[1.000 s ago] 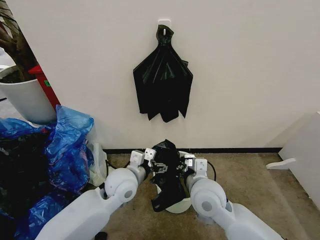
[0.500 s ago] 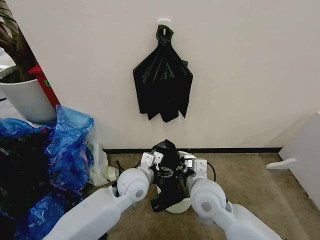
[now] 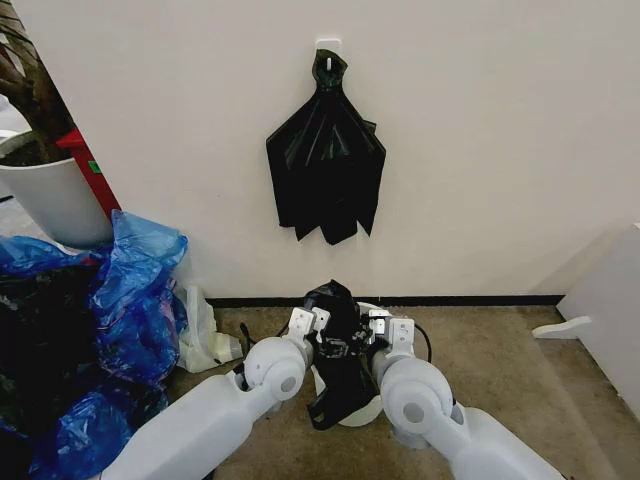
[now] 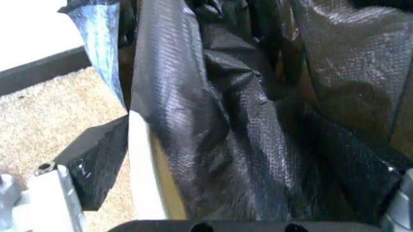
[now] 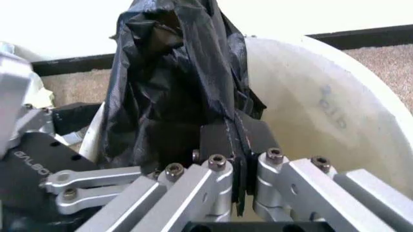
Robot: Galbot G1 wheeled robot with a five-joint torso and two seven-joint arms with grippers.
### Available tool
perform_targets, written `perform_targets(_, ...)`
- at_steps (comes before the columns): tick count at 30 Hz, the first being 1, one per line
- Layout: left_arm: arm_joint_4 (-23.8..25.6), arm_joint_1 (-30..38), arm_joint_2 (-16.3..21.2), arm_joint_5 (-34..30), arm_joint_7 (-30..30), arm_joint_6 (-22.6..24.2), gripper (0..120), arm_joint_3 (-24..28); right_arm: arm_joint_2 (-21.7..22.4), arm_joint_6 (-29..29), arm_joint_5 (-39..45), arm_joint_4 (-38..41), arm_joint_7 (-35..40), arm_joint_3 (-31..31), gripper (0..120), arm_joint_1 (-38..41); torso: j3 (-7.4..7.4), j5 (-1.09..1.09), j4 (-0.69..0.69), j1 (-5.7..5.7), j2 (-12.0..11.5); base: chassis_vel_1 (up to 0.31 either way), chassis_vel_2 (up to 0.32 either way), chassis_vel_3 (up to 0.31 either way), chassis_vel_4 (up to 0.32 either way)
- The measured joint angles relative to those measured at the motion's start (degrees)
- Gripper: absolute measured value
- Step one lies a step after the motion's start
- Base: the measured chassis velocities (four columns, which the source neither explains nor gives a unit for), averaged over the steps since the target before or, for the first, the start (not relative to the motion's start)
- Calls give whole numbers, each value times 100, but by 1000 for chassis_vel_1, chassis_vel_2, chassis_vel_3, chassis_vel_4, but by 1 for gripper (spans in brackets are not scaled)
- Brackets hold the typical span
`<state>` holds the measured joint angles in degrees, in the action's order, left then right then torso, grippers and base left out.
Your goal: Place the garbage bag over the trash bin.
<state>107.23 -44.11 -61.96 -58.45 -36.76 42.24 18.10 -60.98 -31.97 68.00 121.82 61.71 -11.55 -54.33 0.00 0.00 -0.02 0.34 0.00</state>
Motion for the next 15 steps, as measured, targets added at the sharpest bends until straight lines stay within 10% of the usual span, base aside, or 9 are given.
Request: perform_targets(15, -271, -51, -43, 2, -78, -7, 96, -49, 7, 1, 2, -13, 0, 46, 0, -23, 0, 0, 0, 0, 0, 0, 0, 0, 0)
